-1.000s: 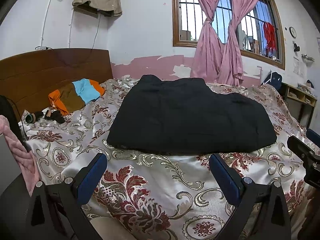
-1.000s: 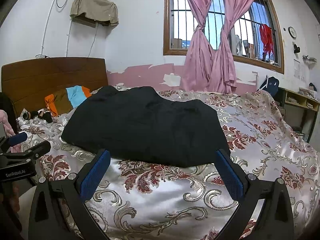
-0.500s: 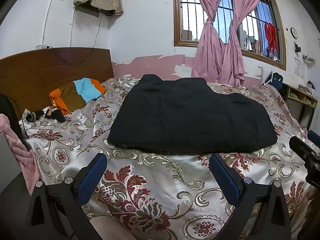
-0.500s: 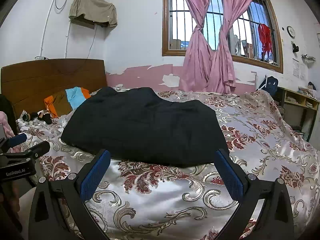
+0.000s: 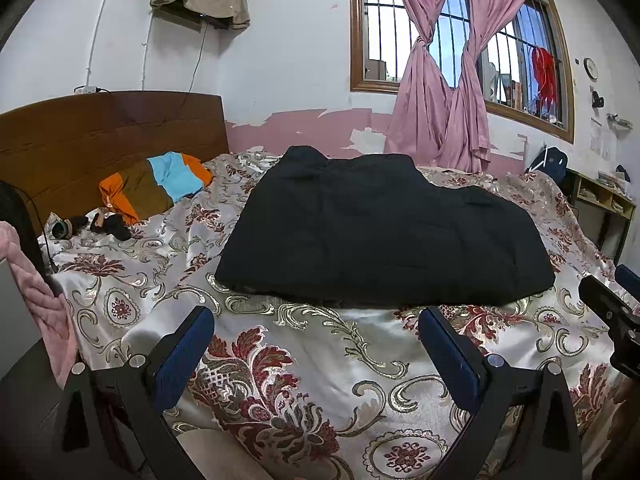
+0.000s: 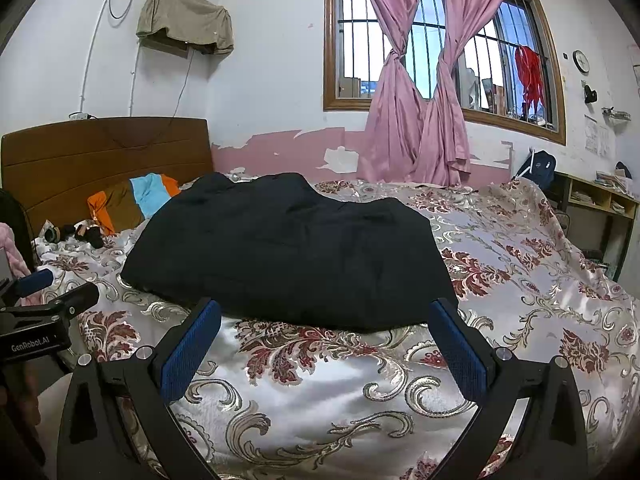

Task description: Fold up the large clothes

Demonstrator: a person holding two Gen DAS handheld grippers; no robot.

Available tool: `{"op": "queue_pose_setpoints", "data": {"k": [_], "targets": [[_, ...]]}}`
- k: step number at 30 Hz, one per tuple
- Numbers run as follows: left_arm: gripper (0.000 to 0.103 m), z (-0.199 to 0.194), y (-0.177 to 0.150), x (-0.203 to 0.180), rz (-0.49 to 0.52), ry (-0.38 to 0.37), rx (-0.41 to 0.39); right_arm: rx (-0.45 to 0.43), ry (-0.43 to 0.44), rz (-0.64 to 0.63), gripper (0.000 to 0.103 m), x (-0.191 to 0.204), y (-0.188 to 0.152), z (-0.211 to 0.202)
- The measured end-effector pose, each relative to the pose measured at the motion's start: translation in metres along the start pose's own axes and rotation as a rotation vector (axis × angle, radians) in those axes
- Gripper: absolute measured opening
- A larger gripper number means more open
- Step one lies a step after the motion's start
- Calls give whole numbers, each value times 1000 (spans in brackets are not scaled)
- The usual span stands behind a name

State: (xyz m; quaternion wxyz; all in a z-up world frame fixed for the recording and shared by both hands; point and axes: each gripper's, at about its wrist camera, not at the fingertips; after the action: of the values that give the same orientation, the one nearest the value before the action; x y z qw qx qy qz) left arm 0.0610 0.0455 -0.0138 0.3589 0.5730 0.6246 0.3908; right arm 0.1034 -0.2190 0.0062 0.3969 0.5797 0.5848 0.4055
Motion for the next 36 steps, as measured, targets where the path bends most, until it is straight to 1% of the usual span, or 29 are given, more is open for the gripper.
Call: {"op": "queue_pose_setpoints", "data": {"k": [26, 36], "targets": [[103, 1, -3, 1, -3, 3, 4, 10, 0, -2, 101, 3, -6, 2], [103, 0, -9, -1, -21, 47, 8, 11, -1, -2, 101, 4, -6, 2]]}}
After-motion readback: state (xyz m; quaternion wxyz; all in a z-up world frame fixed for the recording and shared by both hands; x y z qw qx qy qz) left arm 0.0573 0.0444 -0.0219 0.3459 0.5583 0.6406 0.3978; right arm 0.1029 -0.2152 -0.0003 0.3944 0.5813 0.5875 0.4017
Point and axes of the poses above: each gripper's, at about its wrist camera, not at the fingertips, and z roughly the way its jaws point, x to its left, y to its top, and after that the axes turned 1 degree about z, right-handed
